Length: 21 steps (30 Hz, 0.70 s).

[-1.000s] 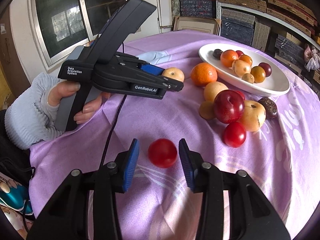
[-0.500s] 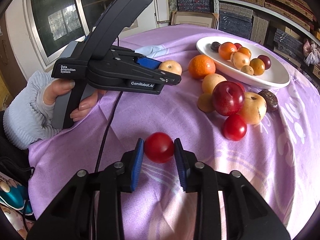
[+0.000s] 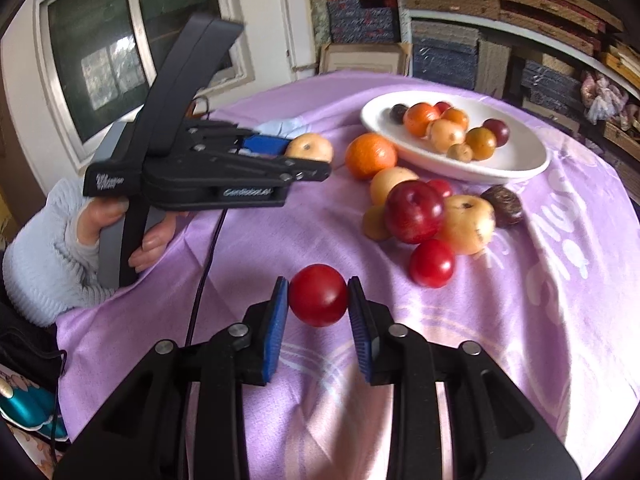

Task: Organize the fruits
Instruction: 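Carry both fruits onto the white plate and open both grippers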

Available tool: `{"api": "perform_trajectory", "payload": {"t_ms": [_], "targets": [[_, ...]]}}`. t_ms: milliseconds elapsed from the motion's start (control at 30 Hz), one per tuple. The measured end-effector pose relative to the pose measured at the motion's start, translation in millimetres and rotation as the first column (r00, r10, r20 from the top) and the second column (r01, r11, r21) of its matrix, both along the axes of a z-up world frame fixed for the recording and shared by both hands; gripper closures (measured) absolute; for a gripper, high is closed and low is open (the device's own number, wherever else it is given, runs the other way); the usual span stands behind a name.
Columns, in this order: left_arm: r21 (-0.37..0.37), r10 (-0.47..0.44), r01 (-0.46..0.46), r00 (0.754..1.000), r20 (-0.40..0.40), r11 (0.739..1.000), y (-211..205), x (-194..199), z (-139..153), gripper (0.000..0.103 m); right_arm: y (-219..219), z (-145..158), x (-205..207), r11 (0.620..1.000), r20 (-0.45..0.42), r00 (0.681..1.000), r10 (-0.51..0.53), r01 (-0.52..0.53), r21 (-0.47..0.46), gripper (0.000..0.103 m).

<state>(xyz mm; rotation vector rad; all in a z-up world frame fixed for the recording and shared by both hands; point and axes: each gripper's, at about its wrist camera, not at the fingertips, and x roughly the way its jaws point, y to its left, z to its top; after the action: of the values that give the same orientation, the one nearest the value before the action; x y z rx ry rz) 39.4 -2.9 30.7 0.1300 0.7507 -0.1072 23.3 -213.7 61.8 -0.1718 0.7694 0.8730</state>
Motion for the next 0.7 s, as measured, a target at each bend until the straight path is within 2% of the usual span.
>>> {"api": "perform_trajectory", "payload": {"t_ms": [167,333,567,633,700], "targets": [[-0.037,0.018,-0.017,0.999,0.026,0.999,10.7,-10.8,25.5,0.059,-32.5,25.5,-3.3,0.995,0.069,0.993,-0.099,0.097,0.02,0.074],[-0.007,0.021,-0.021,0.998,0.061,1.0,15.7,0.7,69.1,0.059,-61.1,79.4,10.7,0.982,0.186,0.964,-0.188,0.182,0.048,0.074],[0.006,0.035,-0.036,0.989,0.144,0.999,8.4,45.1,147.7,0.059,-71.2,172.8,69.4,0.962,0.324,0.907,-0.268,0.23,0.15,0.074],[0.009,0.044,-0.046,0.987,0.157,0.999,5.5,58.8,157.5,0.059,-66.4,184.1,90.3,0.955,0.343,0.894,-0.289,0.247,0.163,0.074],[-0.003,0.049,-0.049,0.989,0.143,0.999,3.1,75.7,157.3,0.059,-62.7,184.6,116.3,0.951,0.31,0.902,-0.301,0.259,0.17,0.074]]}}
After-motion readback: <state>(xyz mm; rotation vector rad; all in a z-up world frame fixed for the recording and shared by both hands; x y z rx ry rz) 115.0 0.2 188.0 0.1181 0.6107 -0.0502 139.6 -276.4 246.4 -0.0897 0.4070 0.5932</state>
